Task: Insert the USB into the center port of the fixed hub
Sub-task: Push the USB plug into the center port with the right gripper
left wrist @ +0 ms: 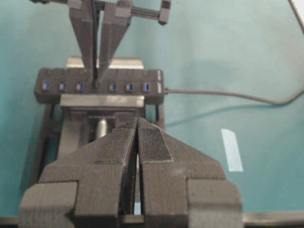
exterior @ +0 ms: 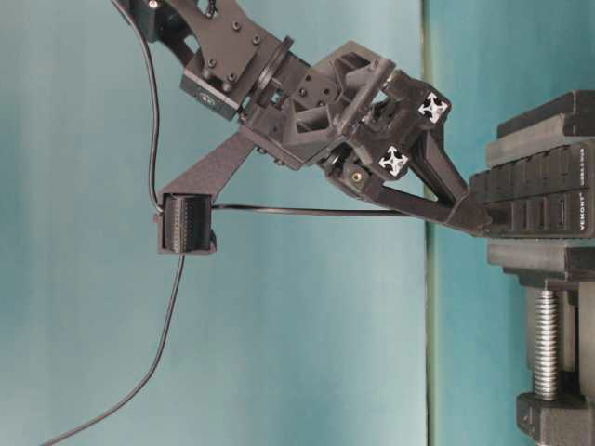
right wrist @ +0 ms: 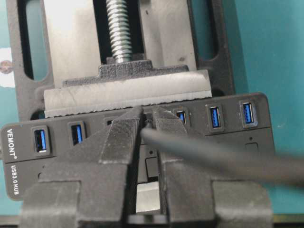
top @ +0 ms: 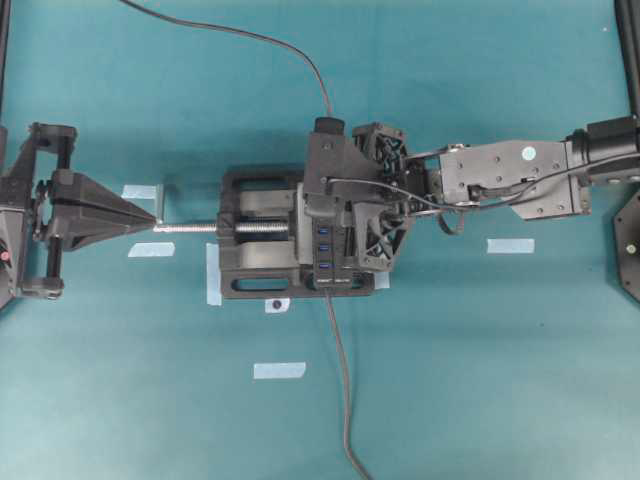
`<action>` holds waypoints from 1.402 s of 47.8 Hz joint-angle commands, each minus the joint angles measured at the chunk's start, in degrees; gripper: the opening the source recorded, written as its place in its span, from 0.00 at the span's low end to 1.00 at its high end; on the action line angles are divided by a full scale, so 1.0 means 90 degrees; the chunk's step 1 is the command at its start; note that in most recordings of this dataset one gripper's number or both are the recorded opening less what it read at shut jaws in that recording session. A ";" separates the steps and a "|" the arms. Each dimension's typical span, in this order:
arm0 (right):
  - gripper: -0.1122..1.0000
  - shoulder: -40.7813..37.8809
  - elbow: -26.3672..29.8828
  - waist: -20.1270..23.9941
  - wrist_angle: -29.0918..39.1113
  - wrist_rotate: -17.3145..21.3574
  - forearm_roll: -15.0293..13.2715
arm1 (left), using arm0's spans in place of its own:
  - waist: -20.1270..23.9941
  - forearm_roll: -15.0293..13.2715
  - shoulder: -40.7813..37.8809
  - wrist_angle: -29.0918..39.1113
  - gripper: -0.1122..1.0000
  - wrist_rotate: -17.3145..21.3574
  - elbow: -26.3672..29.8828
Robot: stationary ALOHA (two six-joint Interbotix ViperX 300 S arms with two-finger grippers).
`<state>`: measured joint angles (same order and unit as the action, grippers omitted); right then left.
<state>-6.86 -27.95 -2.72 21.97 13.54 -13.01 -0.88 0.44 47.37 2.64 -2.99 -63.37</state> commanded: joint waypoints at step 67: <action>0.83 0.0391 0.0195 -0.0078 0.0078 0.0107 -0.0010 | -0.0059 0.0000 -0.0020 -0.0039 0.10 -0.0117 0.0098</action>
<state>-6.06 -27.42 -2.72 23.03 14.06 -12.92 -1.32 0.44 47.29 2.64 -3.87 -63.37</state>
